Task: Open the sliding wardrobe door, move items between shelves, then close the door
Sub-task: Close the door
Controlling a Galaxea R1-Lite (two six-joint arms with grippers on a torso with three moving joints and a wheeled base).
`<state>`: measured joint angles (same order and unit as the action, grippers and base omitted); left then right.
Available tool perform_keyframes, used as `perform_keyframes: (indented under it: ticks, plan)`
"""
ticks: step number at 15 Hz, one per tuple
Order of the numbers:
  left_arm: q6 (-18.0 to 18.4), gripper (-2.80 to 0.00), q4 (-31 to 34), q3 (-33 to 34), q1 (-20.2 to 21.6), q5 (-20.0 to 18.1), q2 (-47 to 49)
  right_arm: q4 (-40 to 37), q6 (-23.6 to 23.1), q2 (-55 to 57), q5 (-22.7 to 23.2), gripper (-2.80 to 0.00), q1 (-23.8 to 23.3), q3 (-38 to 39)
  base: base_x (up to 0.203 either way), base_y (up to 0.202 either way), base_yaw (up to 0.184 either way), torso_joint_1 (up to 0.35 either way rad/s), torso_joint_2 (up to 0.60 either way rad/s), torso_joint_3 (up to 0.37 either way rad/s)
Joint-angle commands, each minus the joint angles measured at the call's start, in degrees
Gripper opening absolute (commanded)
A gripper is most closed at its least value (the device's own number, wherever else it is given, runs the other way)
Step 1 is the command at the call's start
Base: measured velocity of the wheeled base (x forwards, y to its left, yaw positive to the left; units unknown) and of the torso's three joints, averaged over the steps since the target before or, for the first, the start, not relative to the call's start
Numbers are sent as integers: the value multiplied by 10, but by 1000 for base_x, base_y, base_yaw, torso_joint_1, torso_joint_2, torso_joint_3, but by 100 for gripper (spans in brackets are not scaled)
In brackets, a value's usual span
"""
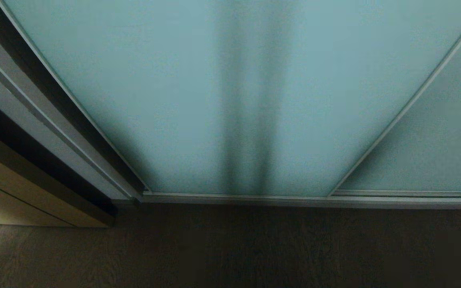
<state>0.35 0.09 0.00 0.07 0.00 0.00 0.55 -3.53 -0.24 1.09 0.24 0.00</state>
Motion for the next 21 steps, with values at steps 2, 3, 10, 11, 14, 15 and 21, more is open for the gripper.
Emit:
perform_keyframes:
  ticks: [2, 3, 10, 11, 14, 15, 21]
  plan:
    - [0, -280, 0, 0, 0, 0, 1, 0, 0, 1, 0, -280, 0, 0, 0, 0, 0, 0, 0, 0]
    - [0, -280, 0, 0, 0, 0, 1, 0, 0, 1, 0, -280, 0, 0, 0, 0, 0, 0, 0, 0]
    - [0, -280, 0, 0, 0, 0, 1, 0, 0, 1, 0, -280, 0, 0, 0, 0, 0, 0, 0, 0]
    - [0, -280, 0, 0, 0, 0, 1, 0, 0, 1, 0, -280, 0, 0, 0, 0, 0, 0, 0, 0]
    - [0, -280, 0, 0, 0, 0, 1, 0, 0, 1, 0, -280, 0, 0, 0, 0, 0, 0, 0, 0]
    - [0, -280, 0, 0, 0, 0, 0, 0, 0, 1, 0, -280, 0, 0, 0, 0, 0, 0, 0, 0]
    - [1, -280, 0, 0, 0, 0, 1, 0, 0, 1, 0, -280, 0, 0, 0, 0, 0, 0, 0, 0]
